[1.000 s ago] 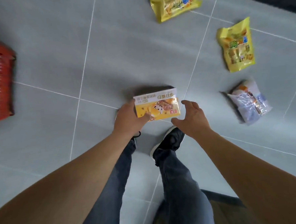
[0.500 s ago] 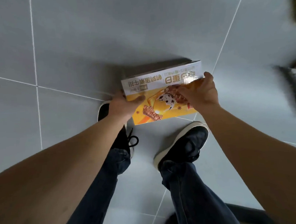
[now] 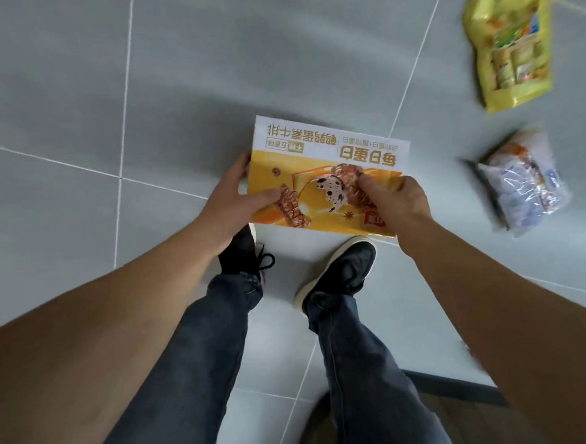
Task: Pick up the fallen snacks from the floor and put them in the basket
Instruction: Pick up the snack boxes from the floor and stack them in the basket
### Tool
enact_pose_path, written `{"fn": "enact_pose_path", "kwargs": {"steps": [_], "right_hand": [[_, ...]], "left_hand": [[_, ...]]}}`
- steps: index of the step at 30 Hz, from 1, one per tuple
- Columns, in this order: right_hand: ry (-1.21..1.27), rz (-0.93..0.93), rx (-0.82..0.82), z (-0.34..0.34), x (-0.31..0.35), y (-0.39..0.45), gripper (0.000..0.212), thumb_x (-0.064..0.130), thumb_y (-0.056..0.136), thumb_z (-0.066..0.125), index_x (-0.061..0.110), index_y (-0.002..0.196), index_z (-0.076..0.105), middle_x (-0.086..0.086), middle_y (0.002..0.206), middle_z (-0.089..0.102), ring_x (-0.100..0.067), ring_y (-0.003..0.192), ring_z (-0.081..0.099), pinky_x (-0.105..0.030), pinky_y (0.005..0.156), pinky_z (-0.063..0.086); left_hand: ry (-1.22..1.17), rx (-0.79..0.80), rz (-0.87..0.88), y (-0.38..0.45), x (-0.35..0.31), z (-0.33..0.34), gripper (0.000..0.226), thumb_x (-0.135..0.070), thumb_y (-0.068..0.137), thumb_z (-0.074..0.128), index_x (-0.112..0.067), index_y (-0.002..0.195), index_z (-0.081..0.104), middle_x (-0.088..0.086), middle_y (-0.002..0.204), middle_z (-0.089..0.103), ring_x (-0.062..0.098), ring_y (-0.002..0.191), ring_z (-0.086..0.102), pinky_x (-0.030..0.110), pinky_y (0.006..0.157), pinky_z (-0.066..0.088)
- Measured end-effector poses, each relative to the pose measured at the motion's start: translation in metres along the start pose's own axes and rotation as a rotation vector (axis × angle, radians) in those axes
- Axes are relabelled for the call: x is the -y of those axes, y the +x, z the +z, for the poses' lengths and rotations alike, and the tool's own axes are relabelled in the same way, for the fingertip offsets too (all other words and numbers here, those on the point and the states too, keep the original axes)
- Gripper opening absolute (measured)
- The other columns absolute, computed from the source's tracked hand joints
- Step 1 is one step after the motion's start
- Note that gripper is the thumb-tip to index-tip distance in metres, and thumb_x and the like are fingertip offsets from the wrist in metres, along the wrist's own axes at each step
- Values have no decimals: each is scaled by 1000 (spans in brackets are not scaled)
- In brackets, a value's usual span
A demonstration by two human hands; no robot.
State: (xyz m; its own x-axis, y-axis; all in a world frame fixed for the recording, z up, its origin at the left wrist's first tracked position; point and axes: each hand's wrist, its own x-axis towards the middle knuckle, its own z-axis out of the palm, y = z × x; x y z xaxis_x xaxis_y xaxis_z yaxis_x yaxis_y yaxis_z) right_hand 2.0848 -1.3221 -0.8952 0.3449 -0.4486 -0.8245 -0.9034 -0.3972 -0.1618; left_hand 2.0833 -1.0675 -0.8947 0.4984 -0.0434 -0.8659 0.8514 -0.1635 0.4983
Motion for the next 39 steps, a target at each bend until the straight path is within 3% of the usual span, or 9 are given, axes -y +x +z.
{"fn": "enact_pose_path", "kwargs": {"steps": [7,11,14,18,22,28,33,36,39], "right_hand": [[34,-79,-5,-98,68,-152,74,68,79,66,12,126,56,-8,122,64,-31,113,60,-42,98,49],[23,-274,-12,-154,105,-258,68,58,85,66,14,133,49,-6,124,64,-30,115,59,-34,92,46],[-9,-563,-85,-184,118,-332,71,51,85,71,13,139,44,-5,128,57,-26,123,54,-30,95,41],[-430,-1055,-337,-209,119,-404,92,75,76,52,15,145,45,-10,151,44,-33,142,35,-51,119,25],[-913,-1331,-311,-218,107,-452,108,73,66,66,23,153,28,-2,157,38,-31,148,27,-53,122,4],[-1055,-1512,-424,-216,89,-494,109,45,55,89,17,147,39,-12,146,49,-39,131,48,-55,115,22],[-1102,-1688,-419,-203,95,-533,100,47,53,88,16,140,50,-7,134,58,-35,121,55,-53,109,35],[-1116,-1793,-394,-186,104,-561,96,54,51,85,18,134,54,-3,124,61,-31,112,57,-48,101,39],[-1137,-1853,-316,-159,109,-592,94,46,50,79,19,135,50,-1,122,60,-30,107,59,-43,98,40]], "left_hand": [[26,44,105,-149,-115,-38,72,-35,73,82,-48,135,46,-14,125,62,11,116,61,34,88,51],[-82,29,101,-247,-185,-61,48,-19,86,72,-44,124,57,-11,103,74,12,92,72,29,70,55],[-148,-4,30,-310,-216,-73,32,-29,87,68,-40,117,63,-3,105,75,21,95,72,40,80,56],[-221,-91,-47,-382,-240,-79,16,-32,87,67,-30,103,64,3,93,73,28,83,68,42,79,53],[-276,-120,-102,-440,-243,-76,21,-39,84,70,-24,98,65,6,92,68,28,81,67,37,70,56],[-387,-146,-149,-520,-222,-74,39,-44,80,72,-14,102,64,15,94,63,30,77,67,37,62,58],[-449,-276,-92,-574,-187,-85,38,-52,75,68,-16,89,66,15,90,65,32,79,67,42,83,57],[-252,-458,33,-595,-165,-105,62,-64,68,61,-20,112,66,8,112,69,28,96,67,40,90,52],[123,-731,239,-623,-139,-127,80,-58,80,63,-20,146,40,2,149,45,21,135,45,34,110,37]]}}
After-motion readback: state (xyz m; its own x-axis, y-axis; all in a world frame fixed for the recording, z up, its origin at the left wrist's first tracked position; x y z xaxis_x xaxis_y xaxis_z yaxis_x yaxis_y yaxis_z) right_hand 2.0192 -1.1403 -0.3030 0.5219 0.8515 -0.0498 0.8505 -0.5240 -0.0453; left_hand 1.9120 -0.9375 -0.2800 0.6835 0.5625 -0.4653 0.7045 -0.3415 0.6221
